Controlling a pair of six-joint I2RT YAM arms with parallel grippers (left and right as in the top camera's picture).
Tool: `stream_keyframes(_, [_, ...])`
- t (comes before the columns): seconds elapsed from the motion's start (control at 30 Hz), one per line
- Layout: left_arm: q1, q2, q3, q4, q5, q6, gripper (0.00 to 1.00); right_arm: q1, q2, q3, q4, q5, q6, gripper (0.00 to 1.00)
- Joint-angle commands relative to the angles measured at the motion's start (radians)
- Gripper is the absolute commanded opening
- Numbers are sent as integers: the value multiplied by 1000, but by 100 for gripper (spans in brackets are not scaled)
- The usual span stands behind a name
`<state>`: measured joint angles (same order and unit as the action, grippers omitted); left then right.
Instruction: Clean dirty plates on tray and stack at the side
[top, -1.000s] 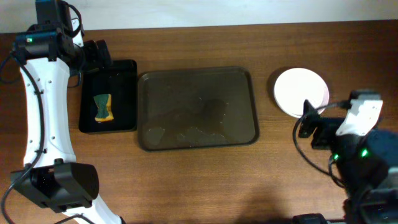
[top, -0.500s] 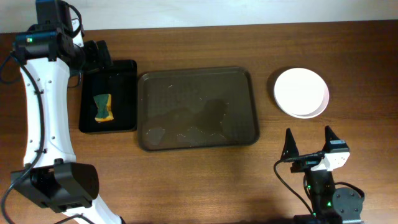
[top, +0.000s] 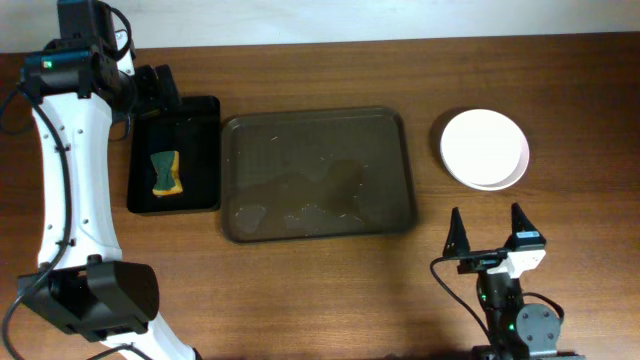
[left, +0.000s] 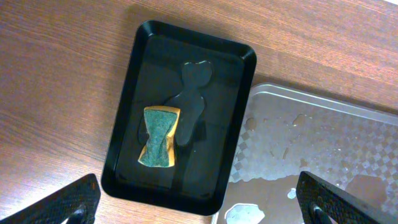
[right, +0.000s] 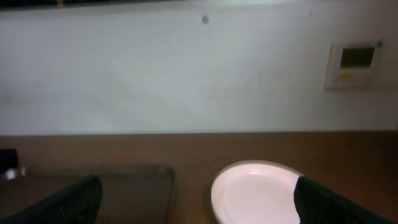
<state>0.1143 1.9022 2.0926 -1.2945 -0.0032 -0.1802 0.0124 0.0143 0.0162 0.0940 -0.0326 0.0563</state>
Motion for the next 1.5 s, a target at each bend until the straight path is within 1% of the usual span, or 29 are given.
stream_keyframes(0.0, [5, 7, 3, -1, 7, 2, 99, -6, -11, -11, -109, -13, 3, 98])
stream_keyframes(0.07, [5, 7, 3, -1, 7, 2, 99, 1, -11, -11, -174, -11, 3, 98])
stream_keyframes(0.2, [5, 7, 3, -1, 7, 2, 99, 29, -11, -11, -169, -12, 3, 98])
stream_keyframes(1.03, [5, -10, 3, -2, -1, 3, 99, 29, -9, -11, -169, -12, 3, 98])
stream_keyframes(1.17, [-8, -108, 0, 30, -38, 2, 99, 29, -9, -11, -169, -13, 3, 98])
stream_keyframes(1.23, [-21, -187, -30, 96, -47, 3, 99, 29, -9, -11, -169, -13, 3, 98])
stream_keyframes(1.3, [-27, -300, -100, 180, -51, 18, 99, 29, -9, -11, -169, -12, 3, 98])
stream_keyframes(1.33, [-27, -354, -143, 212, -56, 18, 99, 29, -9, -11, -169, -13, 3, 98])
stream_keyframes(1.47, [-25, -673, -478, 420, -107, 35, 99, 29, -9, -11, -169, -13, 3, 98])
